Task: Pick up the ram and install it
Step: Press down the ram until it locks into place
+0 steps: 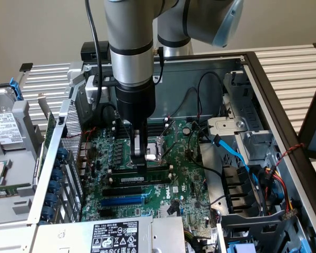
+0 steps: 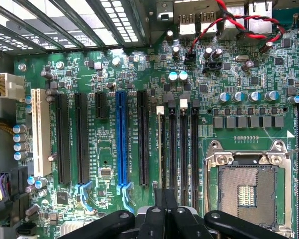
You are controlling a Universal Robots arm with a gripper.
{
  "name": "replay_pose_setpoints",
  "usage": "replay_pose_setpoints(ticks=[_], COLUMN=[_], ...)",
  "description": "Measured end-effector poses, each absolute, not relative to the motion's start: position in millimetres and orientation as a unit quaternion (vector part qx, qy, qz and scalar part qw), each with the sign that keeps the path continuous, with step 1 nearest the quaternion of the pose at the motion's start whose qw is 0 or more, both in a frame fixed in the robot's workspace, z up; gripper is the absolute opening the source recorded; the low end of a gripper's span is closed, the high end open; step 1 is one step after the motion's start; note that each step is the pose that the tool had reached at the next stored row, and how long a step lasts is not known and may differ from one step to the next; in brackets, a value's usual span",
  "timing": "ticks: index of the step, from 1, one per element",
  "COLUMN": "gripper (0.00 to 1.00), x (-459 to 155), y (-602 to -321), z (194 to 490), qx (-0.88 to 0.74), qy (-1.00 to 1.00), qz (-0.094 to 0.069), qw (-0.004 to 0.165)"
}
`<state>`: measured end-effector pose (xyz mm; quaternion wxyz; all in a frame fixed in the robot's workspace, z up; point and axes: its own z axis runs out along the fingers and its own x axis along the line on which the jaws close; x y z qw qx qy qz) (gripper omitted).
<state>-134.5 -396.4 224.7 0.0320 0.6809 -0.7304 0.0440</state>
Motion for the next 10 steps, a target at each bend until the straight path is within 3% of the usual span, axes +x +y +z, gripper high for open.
replay_pose_setpoints(ticks=[10], gripper=[0.11], x=[-134.6], y=[-396.3], z=[231.6], qx=[0.681], qy=[-0.73], qz=[0.045], qw=[0.033])
